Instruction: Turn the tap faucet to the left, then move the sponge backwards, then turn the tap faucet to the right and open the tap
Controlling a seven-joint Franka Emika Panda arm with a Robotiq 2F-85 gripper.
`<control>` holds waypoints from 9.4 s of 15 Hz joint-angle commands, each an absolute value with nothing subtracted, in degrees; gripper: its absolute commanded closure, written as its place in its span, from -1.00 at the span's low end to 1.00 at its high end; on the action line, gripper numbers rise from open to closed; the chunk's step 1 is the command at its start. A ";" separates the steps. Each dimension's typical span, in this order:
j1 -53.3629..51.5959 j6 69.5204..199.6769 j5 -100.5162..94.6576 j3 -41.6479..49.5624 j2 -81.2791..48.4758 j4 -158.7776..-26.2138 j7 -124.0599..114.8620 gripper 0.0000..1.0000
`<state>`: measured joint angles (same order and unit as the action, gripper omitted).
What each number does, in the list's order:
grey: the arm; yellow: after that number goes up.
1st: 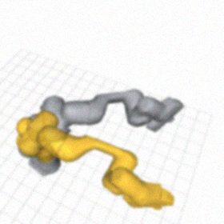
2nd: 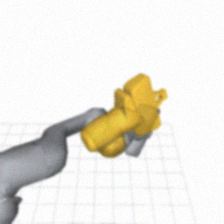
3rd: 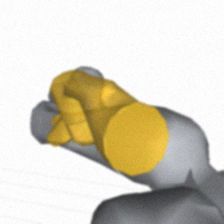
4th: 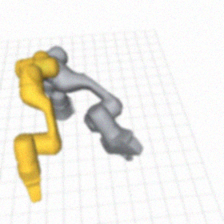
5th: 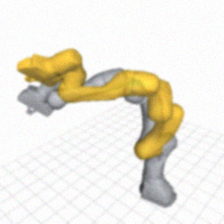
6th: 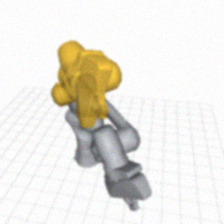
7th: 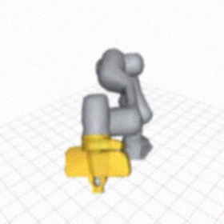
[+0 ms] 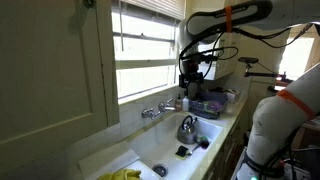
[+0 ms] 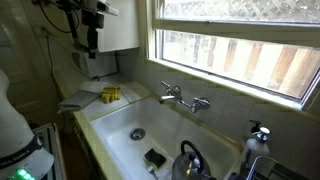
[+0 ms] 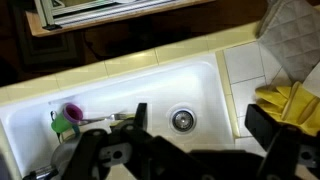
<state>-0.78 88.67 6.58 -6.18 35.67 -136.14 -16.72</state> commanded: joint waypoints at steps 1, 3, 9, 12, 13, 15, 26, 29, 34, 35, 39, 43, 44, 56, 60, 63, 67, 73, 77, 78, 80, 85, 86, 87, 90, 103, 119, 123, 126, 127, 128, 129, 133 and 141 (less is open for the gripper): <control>-0.46 88.54 6.67 -6.40 35.65 -136.03 -16.58 -1.00; -0.46 88.54 6.67 -6.40 35.65 -136.03 -16.58 -1.00; 1.59 92.09 5.97 -6.64 32.59 -138.91 -20.07 -1.00; 3.00 98.28 6.38 -5.36 29.05 -143.85 -20.45 -1.00; 3.46 101.09 6.09 -5.08 27.76 -145.25 -20.47 -1.00; 4.51 108.27 5.61 -4.46 23.78 -148.32 -20.83 -1.00; 9.06 133.08 -2.23 2.27 16.45 -151.26 -16.67 -1.00; 10.12 137.12 -1.38 4.27 15.63 -149.18 -16.57 -1.00; 9.72 135.47 -1.47 3.73 16.09 -149.83 -16.76 -1.00; 9.66 135.47 -1.47 3.64 16.09 -149.87 -16.76 -1.00; 9.97 137.98 -2.02 3.41 14.63 -150.15 -17.95 -1.00; 9.59 145.24 0.62 4.98 12.62 -151.51 -15.43 -1.00; 9.65 148.48 0.59 5.05 11.70 -151.99 -15.58 -1.00; 7.00 172.89 23.08 3.14 -7.82 -153.81 5.28 -1.00; 8.18 173.48 27.45 1.31 -8.87 -153.51 7.52 -1.00; 8.43 173.57 27.92 0.94 -10.01 -152.82 8.08 -1.00; 8.43 173.57 27.92 0.98 -9.75 -152.85 8.08 -1.00; 6.36 171.51 12.61 6.86 -8.20 -152.12 5.23 -1.00; 5.59 162.61 0.19 9.95 -3.88 -148.90 7.77 -1.00; 6.24 159.69 0.33 8.56 -1.76 -148.37 9.82 -1.00; 6.10 155.28 -0.41 7.85 0.40 -146.61 11.32 -1.00; 5.65 150.86 -3.75 6.78 1.95 -141.35 11.55 -1.00; 5.57 150.35 -3.25 6.71 1.35 -140.27 12.28 -1.00; 5.45 150.03 -2.92 6.60 0.33 -139.10 12.78 -1.00; 5.27 149.20 -0.47 6.20 -2.89 -136.16 16.78 -1.00; 5.59 147.00 9.55 0.59 -10.89 -131.67 16.04 -1.00; -0.24 158.94 17.89 -2.04 -17.43 -124.74 -13.72 -1.00; 1.99 151.99 18.30 -4.72 -12.85 -130.47 -3.53 -1.00; 1.68 146.85 15.19 -3.86 -9.85 -135.34 1.50 -1.00; 0.99 146.78 12.54 -2.76 -9.67 -136.86 0.99 -1.00; 0.41 147.34 9.60 -1.69 -9.44 -138.42 -0.22 -1.00; 0.19 149.26 6.28 -0.60 -9.81 -139.92 -1.21 -1.00; 1.38 158.68 -2.21 3.71 -15.54 -141.93 -2.81 -1.00; 6.70 171.16 -0.36 4.49 -33.13 -136.09 2.26 -1.00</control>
<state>4.74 168.89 -0.48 5.42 -26.21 -139.93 0.49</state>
